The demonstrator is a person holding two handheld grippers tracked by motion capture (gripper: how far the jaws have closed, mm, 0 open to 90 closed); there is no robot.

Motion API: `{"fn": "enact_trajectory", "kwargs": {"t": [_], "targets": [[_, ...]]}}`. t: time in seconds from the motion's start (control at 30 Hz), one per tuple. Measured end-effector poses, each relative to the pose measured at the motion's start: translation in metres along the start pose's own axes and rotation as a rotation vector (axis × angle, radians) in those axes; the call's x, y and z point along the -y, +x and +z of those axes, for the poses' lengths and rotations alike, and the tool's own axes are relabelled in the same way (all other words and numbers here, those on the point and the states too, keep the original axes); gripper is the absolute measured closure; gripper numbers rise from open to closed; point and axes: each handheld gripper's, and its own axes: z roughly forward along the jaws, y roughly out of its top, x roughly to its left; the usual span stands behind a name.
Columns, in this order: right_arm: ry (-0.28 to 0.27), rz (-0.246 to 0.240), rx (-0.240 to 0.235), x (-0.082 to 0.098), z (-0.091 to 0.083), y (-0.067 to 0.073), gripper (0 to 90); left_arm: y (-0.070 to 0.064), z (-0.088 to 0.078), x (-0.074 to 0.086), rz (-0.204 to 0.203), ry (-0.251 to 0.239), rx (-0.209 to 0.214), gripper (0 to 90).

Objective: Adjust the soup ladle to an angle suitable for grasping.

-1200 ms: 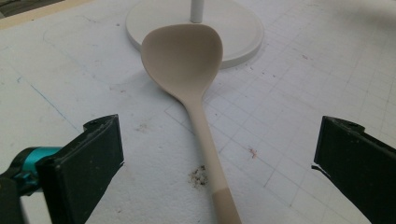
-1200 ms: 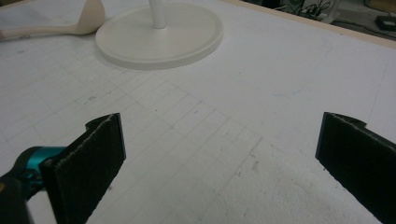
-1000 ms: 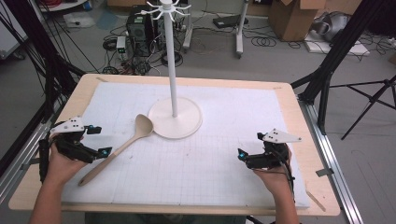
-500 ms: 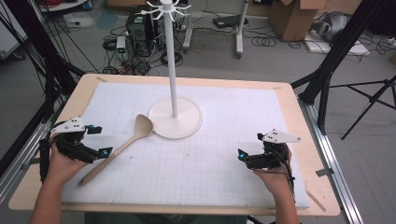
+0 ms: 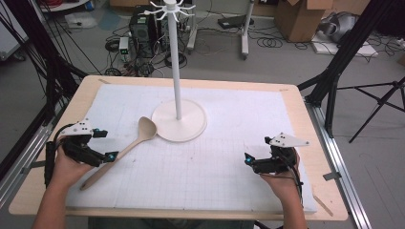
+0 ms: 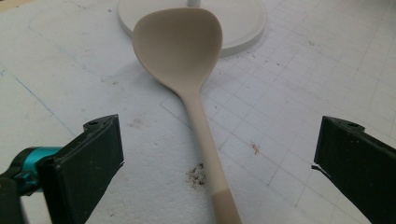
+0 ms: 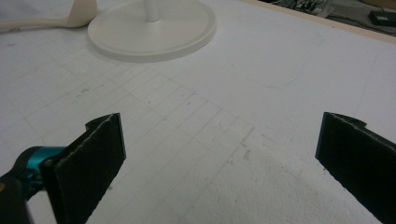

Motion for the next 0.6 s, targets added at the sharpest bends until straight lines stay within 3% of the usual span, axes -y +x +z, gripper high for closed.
{"fn": "enact_trajectory", "kwargs": {"t": [0.17, 0.6], "targets": [[0.017, -0.011, 0.001, 0.0, 0.002, 0.002, 0.0, 0.0, 0.008, 0.002, -0.006, 0.034, 0.005, 1.7], [0.043, -0.021, -0.003, 0.001, 0.008, 0.004, 0.0, 0.001, 0.031, 0.006, -0.044, 0.199, 0.015, 1.7]]}}
